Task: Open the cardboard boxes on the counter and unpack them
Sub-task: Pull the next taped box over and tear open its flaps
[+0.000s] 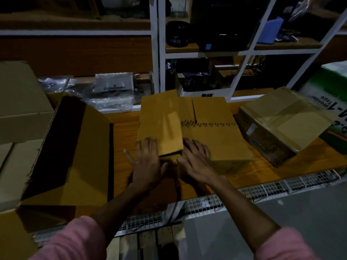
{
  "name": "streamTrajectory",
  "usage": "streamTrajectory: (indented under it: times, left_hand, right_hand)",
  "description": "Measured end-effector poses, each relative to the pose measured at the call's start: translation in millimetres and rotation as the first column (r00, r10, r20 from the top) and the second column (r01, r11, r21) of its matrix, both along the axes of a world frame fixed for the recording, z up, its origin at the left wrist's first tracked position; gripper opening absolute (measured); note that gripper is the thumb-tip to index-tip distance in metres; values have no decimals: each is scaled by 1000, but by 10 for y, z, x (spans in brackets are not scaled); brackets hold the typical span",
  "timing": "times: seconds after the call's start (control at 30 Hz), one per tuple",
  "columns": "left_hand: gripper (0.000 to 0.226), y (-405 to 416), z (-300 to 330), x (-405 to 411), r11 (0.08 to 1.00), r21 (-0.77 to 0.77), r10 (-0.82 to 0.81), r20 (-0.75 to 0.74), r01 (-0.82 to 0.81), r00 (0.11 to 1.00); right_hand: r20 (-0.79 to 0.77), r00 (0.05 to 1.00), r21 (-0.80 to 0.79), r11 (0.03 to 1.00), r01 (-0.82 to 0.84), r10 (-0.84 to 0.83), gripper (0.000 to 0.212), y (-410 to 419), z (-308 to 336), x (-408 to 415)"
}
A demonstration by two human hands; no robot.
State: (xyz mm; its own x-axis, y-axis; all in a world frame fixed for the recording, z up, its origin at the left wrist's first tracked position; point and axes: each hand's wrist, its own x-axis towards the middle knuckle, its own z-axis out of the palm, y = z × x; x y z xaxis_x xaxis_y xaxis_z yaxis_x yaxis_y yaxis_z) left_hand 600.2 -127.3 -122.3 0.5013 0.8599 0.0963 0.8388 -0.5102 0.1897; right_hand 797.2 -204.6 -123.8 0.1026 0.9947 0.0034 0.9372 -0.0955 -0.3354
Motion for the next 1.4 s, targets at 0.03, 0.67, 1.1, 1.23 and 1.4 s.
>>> streamTrajectory:
  times: [0.03, 0.67, 1.1, 1.23, 1.4]
  left_hand:
    - [76, -77, 13, -28, 992, 122, -45, 47, 39, 998]
    - [72, 459, 264, -68, 980, -172, -133, -194, 100, 972]
    - [87, 444, -83, -58, 993, -92, -97, -222, 78, 970]
    - [84, 573, 117, 24, 985, -149, -115, -200, 86, 973]
    - [75, 760, 661, 241, 979, -181, -111, -66, 98, 992]
  right_hand:
    - [-21, 999, 6, 1000, -28, 28, 63, 20, 21, -28]
    - [216, 968, -244, 952, 183, -130, 61, -21, 2, 62]
    - [193, 975, -177, 974, 142, -107, 71, 539, 81, 234]
    - [180, 965, -82, 975, 208, -191, 62, 883, 220, 350]
    - [166, 943, 143, 953, 267, -289, 38, 1085, 723, 441]
